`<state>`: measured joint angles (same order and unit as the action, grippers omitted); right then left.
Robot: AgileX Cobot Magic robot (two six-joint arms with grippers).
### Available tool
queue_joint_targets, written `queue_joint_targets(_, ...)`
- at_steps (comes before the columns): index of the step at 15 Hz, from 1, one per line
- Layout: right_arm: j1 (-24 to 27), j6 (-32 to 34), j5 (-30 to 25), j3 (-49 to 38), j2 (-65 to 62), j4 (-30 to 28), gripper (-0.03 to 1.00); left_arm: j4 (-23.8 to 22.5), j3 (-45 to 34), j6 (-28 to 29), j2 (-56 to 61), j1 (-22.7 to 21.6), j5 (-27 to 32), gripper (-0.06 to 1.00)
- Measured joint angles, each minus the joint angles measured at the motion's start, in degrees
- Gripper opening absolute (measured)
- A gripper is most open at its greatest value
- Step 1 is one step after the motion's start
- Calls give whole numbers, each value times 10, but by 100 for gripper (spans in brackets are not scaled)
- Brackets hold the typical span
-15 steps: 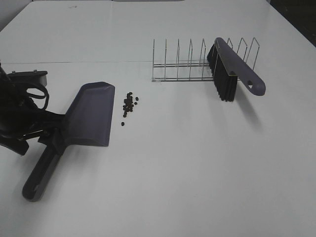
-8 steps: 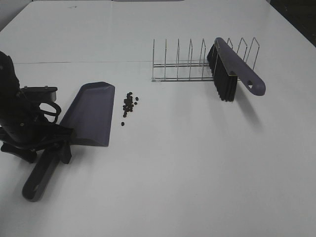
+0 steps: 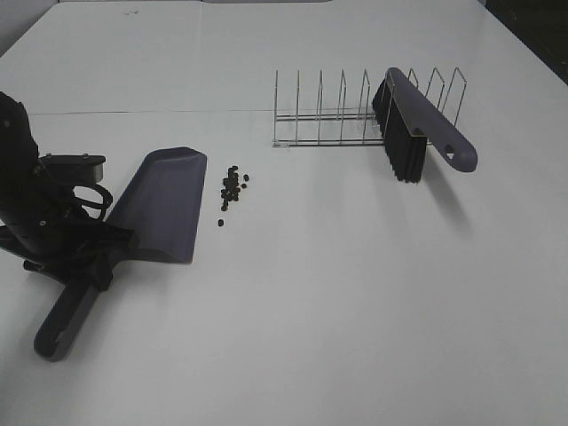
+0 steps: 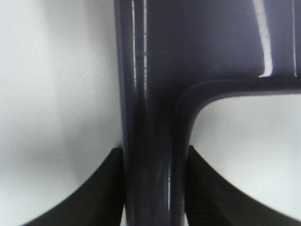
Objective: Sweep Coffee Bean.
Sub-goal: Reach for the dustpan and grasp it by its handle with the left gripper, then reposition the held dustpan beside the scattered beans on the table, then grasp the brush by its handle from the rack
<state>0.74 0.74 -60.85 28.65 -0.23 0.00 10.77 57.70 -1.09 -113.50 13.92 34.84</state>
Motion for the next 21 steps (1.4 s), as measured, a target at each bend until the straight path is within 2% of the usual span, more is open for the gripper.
queue_joint_targets(4,0,0,0,0,0,0,63,0,-1,18,7,0,1,35)
queue_joint_targets(9,0,0,0,0,0,7,63,-7,-3,30,80,0,7,35)
queue_joint_targets(14,0,2,1,0,0,19,63,-12,-4,30,80,0,34,35)
queue_joint_targets(15,0,1,7,1,2,53,63,-14,-4,30,80,0,34,35)
queue_joint_targets(17,0,-13,49,15,30,78,63,-14,-4,30,80,0,36,35)
queue_joint_targets(21,0,-90,127,81,192,113,63,-14,-4,30,80,0,49,35)
